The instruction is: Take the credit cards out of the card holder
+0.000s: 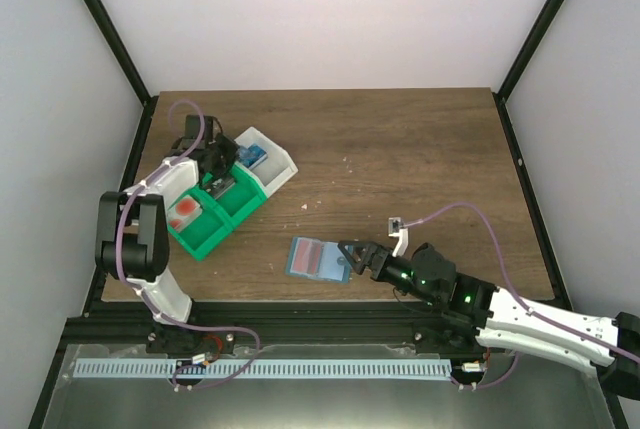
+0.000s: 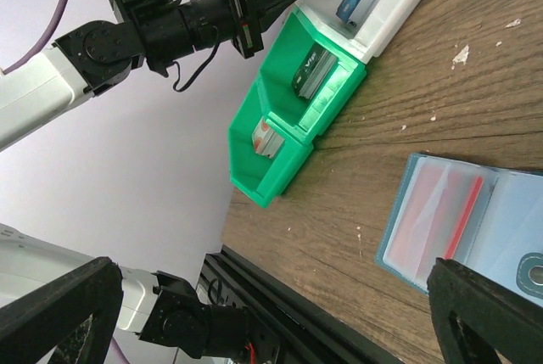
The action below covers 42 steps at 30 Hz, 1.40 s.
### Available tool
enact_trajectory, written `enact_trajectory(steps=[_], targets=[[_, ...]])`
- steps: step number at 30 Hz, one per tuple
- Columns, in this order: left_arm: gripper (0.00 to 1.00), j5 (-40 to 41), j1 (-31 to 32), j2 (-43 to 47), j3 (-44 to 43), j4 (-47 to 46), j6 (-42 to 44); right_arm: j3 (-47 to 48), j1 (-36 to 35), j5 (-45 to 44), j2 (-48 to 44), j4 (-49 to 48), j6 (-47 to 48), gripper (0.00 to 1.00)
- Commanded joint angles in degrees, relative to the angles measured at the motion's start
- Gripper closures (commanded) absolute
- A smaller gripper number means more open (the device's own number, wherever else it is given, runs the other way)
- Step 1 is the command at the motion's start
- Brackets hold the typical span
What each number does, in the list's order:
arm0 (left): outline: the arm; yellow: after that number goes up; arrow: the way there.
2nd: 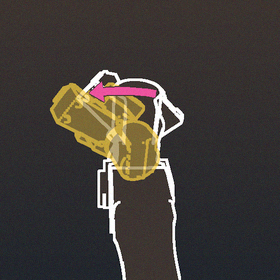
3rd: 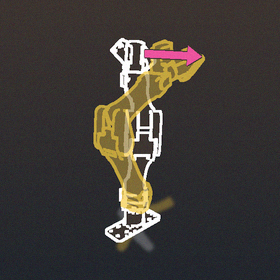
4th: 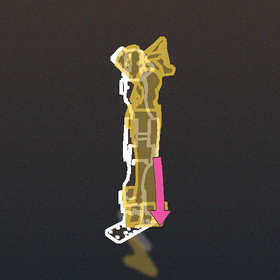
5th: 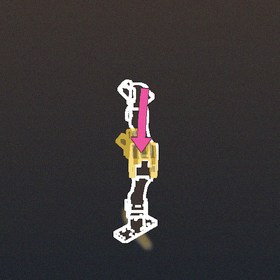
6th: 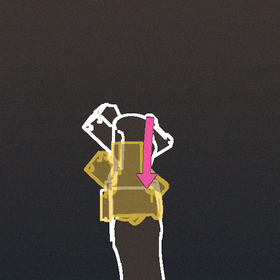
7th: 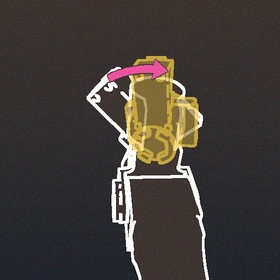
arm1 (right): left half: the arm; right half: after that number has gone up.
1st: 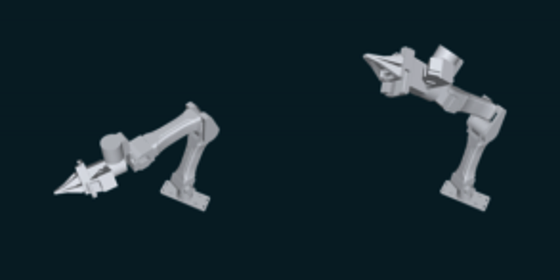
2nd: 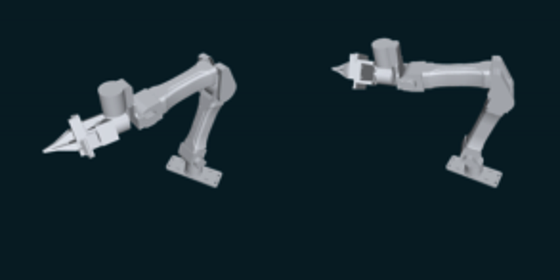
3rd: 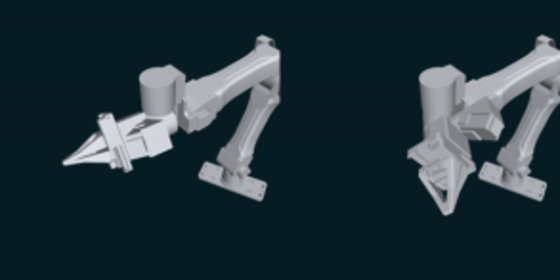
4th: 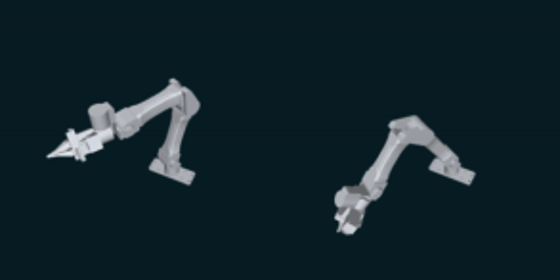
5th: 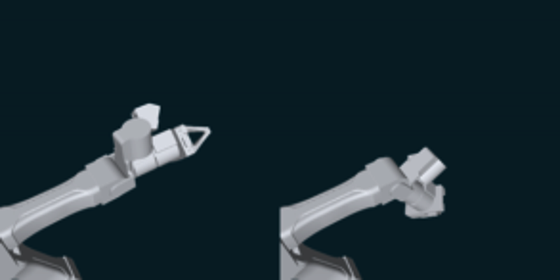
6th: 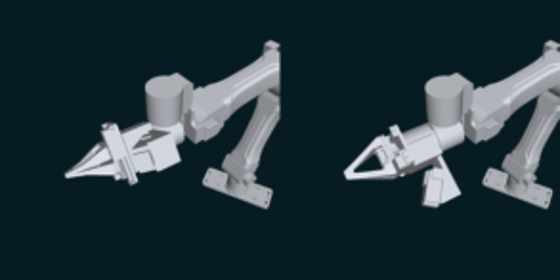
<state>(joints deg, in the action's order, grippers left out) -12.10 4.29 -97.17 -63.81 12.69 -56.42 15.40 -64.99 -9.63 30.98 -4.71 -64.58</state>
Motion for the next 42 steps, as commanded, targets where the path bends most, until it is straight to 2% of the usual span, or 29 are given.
enact_trajectory(steps=[1, 15, 26, 42], targets=[[1.0, 3.09, 0.83, -1.77, -1.32, -3.28, -1.3, 3.25, 0.19, -1.64, 0.21, 0.77, -0.73, 0.0], [1.0, 5.33, 2.02, -5.49, -1.39, -8.58, -0.35, 3.82, 0.15, -3.93, -1.96, 3.53, 0.31, 0.0], [1.0, 6.44, 4.02, -3.8, -2.09, -11.39, -0.26, 3.97, 0.21, -5.44, -2.96, 4.51, 1.52, 0.0], [1.0, 11.51, 4.1, -7.43, -2.56, -10.34, -0.03, 4.81, 0.22, -5.98, -3.14, 5.93, 2.04, 0.0]])
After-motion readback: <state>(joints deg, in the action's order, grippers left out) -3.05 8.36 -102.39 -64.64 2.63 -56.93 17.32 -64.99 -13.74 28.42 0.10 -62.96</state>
